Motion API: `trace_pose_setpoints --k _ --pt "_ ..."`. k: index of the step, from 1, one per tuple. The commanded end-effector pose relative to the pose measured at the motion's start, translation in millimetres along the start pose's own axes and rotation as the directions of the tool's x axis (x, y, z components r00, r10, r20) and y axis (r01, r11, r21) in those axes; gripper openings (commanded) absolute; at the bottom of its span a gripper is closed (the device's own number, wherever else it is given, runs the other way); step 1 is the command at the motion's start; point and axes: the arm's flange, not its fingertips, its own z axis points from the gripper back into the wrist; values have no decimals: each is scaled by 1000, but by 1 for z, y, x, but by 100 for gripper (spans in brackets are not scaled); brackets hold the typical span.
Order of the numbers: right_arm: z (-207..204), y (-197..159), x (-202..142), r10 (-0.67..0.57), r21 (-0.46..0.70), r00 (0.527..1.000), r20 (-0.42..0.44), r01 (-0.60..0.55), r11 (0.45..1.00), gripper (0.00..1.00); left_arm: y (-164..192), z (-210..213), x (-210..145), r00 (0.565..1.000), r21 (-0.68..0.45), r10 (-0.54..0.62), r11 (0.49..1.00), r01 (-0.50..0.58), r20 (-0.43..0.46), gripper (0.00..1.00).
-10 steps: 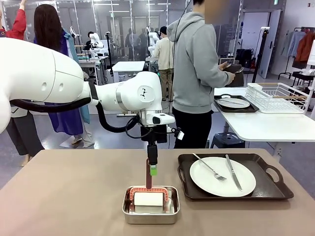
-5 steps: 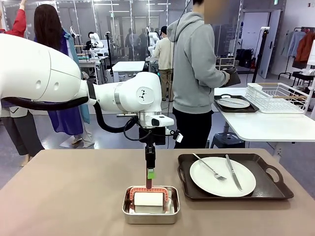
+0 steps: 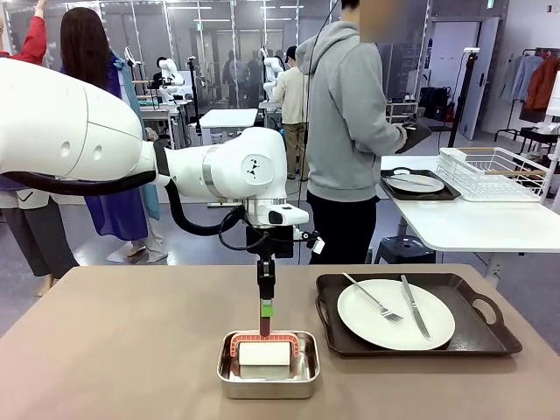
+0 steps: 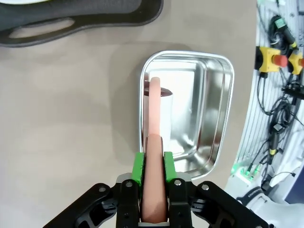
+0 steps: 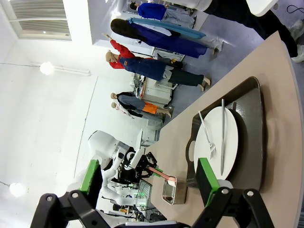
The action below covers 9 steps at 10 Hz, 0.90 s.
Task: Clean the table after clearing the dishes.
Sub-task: When the left (or right) Handle tray is removed, use the left hand (or right hand) to clean the left (or right) side of the table with the Lint Roller.
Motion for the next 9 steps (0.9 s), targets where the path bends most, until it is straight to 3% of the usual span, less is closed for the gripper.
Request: trace_pose_setpoints --k 1,3,5,6,8,9 --pt "1 3 -6 2 -1 1000 -7 -2 1000 100 -15 4 -12 1000 29 20 999 -20 -10 0" --pt "1 3 -6 2 -1 1000 -7 -2 1000 100 -32 23 -18 999 46 28 999 -27 -28 0" --pt "1 3 -6 2 -1 1000 -7 -2 1000 100 -67 67 -26 994 13 109 994 -109 -18 0" --pt "1 3 -6 2 -1 1000 -7 -2 1000 100 -87 114 -53 974 -19 198 980 -197 113 0" --pt "1 3 -6 2 -1 1000 -7 -2 1000 100 -83 163 -129 849 -50 380 920 -389 368 0" --pt "1 3 -6 2 -1 1000 -7 -2 1000 100 -73 159 -170 737 -78 483 856 -511 473 0"
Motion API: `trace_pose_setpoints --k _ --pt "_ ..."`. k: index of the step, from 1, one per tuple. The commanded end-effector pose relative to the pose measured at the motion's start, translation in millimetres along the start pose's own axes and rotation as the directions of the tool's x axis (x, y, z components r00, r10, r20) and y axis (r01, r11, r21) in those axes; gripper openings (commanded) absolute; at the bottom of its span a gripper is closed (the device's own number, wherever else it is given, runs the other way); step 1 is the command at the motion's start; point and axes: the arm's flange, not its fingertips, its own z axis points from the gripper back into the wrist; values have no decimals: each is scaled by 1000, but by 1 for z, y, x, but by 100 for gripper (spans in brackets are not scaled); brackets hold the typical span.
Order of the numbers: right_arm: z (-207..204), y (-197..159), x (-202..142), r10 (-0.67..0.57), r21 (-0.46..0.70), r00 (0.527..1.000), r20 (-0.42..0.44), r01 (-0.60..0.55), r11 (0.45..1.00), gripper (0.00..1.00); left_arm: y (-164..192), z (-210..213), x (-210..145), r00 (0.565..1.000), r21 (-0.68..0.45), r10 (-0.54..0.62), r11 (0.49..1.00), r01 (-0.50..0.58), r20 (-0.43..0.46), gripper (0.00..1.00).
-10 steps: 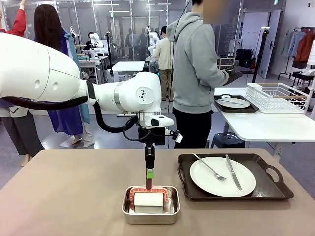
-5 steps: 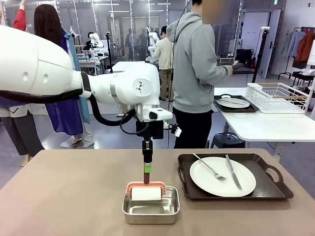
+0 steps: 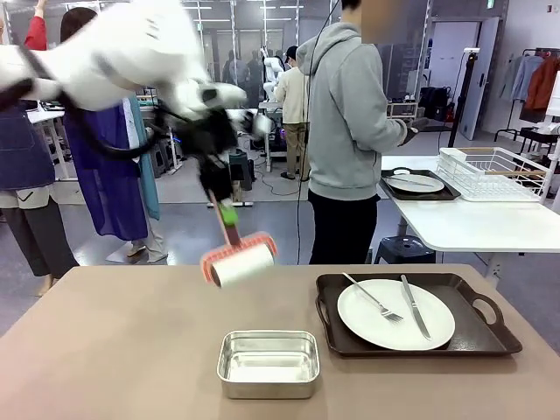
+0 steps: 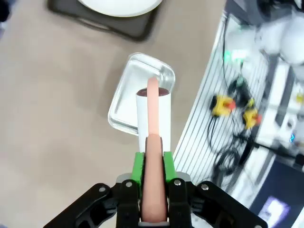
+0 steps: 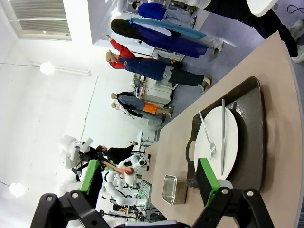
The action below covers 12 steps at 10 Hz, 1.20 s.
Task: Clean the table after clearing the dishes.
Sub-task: When the left (or right) Handle tray is removed, use the left hand (or right hand) to clean the left (or right) side of the table with the Lint Roller.
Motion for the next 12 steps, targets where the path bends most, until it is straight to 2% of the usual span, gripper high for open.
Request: trace_pose_setpoints --k 1,2,3,5,6,7,11,12 --pt "0 3 -6 2 -1 1000 -8 -2 1000 100 53 -24 -70 921 -43 251 967 -250 298 0" --pt "0 3 -6 2 -1 1000 -8 -2 1000 100 75 -30 -93 845 -112 356 934 -341 400 0" --pt "0 3 -6 2 -1 1000 -8 -2 1000 100 93 -41 -110 775 -187 448 893 -409 446 0" --pt "0 3 -6 2 -1 1000 -8 -2 1000 100 123 -73 -131 670 -308 572 820 -483 472 0" --pt "0 3 -6 2 -1 1000 -8 -2 1000 100 135 -90 -137 599 -303 642 761 -573 478 0" --pt "0 3 -6 2 -1 1000 -8 -2 1000 100 137 -57 -142 719 -269 569 822 -502 399 0" --pt "0 3 -6 2 -1 1000 -8 -2 1000 100 137 -57 -142 719 -269 569 822 -502 399 0" --pt "0 3 -6 2 -1 1000 -8 -2 1000 100 138 -64 -139 707 -264 575 818 -511 412 20"
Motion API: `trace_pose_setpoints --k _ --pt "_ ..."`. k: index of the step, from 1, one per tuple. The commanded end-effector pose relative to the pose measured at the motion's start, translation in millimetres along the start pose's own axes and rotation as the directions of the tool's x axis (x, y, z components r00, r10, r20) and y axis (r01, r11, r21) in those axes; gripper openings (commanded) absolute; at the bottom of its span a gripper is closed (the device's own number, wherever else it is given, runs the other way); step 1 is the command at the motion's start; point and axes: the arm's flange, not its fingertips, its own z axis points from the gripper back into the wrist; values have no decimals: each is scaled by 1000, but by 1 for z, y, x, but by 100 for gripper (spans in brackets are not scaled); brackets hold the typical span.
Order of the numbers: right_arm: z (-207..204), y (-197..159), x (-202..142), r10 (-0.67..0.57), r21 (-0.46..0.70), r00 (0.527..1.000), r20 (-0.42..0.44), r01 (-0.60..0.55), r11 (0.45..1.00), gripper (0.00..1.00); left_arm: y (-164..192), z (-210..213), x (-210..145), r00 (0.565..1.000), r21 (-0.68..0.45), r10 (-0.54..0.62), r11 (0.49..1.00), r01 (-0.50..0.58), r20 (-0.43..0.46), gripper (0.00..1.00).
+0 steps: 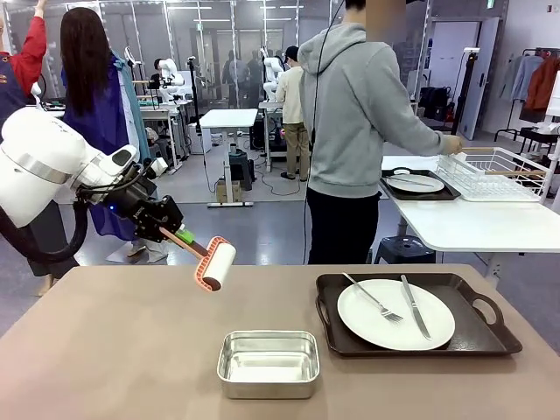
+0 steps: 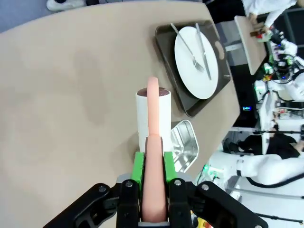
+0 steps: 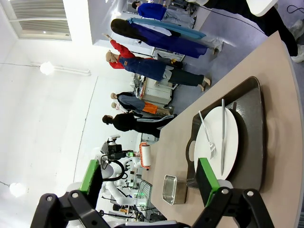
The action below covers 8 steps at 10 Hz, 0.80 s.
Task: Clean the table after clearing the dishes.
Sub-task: When the left (or right) Handle tray is removed, use the left hand (or right hand) to clean the left (or right) side of the table with the Lint Roller.
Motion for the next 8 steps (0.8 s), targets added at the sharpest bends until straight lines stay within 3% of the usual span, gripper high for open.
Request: trace_pose_setpoints --k 1,8 --pt "0 3 -5 2 -1 1000 -8 -2 1000 100 21 -27 2 1000 48 17 999 -17 -9 20" --pt "0 3 -5 2 -1 1000 -8 -2 1000 100 119 -72 -32 980 56 198 978 -199 21 20"
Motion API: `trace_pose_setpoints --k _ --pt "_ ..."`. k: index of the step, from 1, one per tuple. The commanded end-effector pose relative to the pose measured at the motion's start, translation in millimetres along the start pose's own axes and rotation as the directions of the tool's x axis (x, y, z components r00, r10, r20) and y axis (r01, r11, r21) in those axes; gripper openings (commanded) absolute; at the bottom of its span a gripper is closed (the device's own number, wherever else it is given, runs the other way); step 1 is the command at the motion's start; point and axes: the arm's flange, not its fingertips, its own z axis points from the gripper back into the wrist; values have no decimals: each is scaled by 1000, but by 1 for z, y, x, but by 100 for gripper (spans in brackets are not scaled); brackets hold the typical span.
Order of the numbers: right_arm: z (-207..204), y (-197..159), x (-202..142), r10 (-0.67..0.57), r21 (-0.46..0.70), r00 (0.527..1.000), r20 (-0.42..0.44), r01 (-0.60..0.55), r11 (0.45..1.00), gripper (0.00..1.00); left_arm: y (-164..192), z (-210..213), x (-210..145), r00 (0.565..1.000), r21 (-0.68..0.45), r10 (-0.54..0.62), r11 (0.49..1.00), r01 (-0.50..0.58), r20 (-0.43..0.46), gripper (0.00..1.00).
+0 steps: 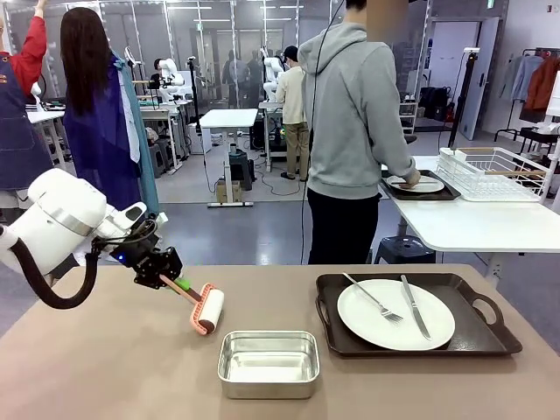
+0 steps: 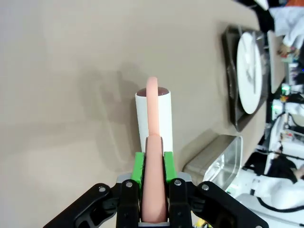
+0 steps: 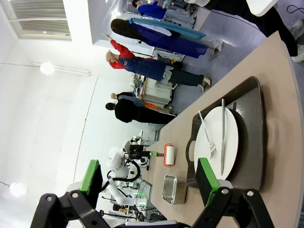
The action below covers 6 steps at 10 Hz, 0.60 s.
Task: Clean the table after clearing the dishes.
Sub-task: When the left (or right) Handle tray is removed, use the left hand (or right hand) to clean the left (or right) side of the table with the Lint Roller.
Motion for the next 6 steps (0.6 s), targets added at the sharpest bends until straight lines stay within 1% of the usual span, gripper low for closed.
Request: trace_pose_setpoints --k 1,2,3,4,6 --pt "0 3 -5 2 -1 1000 -8 -2 1000 100 31 -2 -9 998 -16 39 999 -38 40 20" --pt "0 3 -5 2 -1 1000 -8 -2 1000 100 52 2 -11 996 -2 81 997 -81 44 20" --pt "0 3 -5 2 -1 1000 -8 -2 1000 100 74 9 -12 991 -15 120 993 -119 51 20" --pt "0 3 -5 2 -1 1000 -8 -2 1000 100 96 20 -15 989 -34 144 989 -142 39 20" --pt "0 3 -5 2 -1 1000 -8 -2 1000 100 130 39 -18 987 -84 158 984 -155 34 20"
